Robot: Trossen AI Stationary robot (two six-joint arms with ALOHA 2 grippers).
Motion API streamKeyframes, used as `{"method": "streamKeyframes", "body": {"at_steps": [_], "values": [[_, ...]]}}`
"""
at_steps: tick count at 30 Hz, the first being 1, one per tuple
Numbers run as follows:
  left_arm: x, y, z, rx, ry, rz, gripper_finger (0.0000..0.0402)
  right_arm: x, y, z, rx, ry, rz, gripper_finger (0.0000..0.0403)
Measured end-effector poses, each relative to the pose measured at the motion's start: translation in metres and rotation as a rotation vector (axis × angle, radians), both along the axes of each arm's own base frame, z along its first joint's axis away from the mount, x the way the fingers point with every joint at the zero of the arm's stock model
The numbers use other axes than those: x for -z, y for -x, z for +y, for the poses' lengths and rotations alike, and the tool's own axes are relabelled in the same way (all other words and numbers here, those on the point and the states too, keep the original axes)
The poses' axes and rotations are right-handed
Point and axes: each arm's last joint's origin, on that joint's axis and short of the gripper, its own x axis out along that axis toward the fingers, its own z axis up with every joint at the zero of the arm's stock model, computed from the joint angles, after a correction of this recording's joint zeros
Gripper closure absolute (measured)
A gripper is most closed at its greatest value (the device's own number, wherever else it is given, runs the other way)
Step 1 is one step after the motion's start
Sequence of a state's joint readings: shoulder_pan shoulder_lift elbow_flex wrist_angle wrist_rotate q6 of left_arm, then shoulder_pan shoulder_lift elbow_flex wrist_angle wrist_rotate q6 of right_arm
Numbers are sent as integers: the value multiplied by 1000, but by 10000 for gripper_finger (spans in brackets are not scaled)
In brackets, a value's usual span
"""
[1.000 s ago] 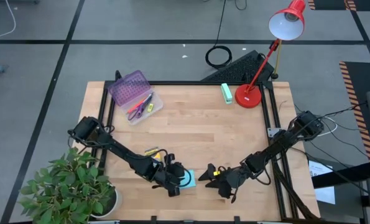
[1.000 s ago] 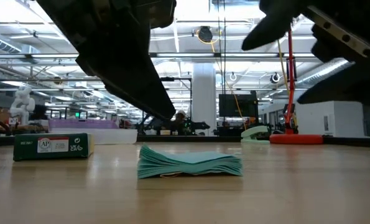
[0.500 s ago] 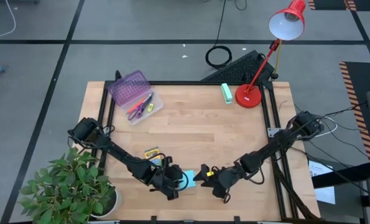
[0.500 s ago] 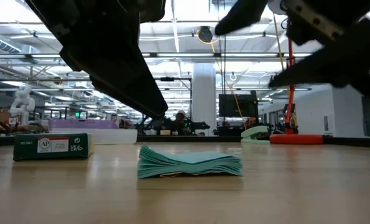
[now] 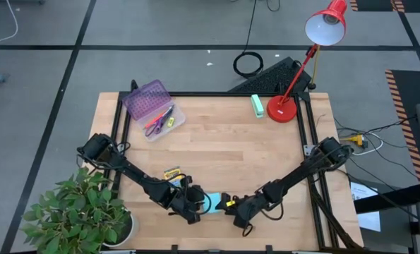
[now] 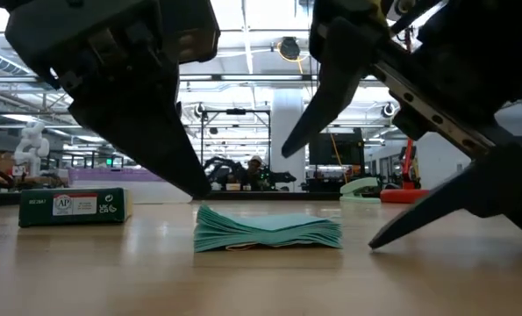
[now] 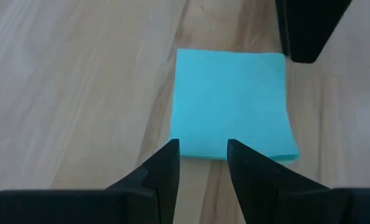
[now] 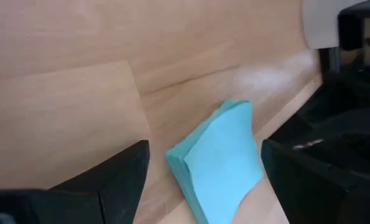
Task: Pack school essentials
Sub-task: Put the light blue sticky note into the purple supply box
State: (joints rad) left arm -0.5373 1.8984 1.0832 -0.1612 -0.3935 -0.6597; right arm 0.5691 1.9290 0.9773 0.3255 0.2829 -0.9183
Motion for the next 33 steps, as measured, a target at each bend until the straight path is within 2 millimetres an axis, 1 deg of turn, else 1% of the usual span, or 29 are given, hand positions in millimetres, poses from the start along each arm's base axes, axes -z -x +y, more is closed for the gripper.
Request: {"method": "streamKeyframes", "body": {"at_steps": [5, 10, 12, 14, 19, 21, 27, 33], "values": [[1, 1, 0, 8, -9, 3, 266, -1, -2, 1, 10, 2, 24, 113], [0, 0, 0, 44, -64, -11, 272, -1, -1, 1, 10, 5, 27, 121], [0, 0, 0, 60, -78, -10, 287, 0, -1, 1, 10, 5, 27, 121], [2, -1, 1, 74, -94, -6, 310, 0, -1, 1, 10, 5, 27, 121], [17, -9, 2, 107, -101, -5, 378, 0, -1, 1, 11, 6, 29, 121], [23, -10, 3, 105, -101, 12, 395, 0, -1, 1, 13, 3, 30, 122], [31, -11, 4, 99, -102, 33, 386, 1, 0, 1, 17, 5, 42, 122], [32, -11, 4, 105, -102, 45, 398, 0, -1, 1, 11, 6, 31, 122]]}}
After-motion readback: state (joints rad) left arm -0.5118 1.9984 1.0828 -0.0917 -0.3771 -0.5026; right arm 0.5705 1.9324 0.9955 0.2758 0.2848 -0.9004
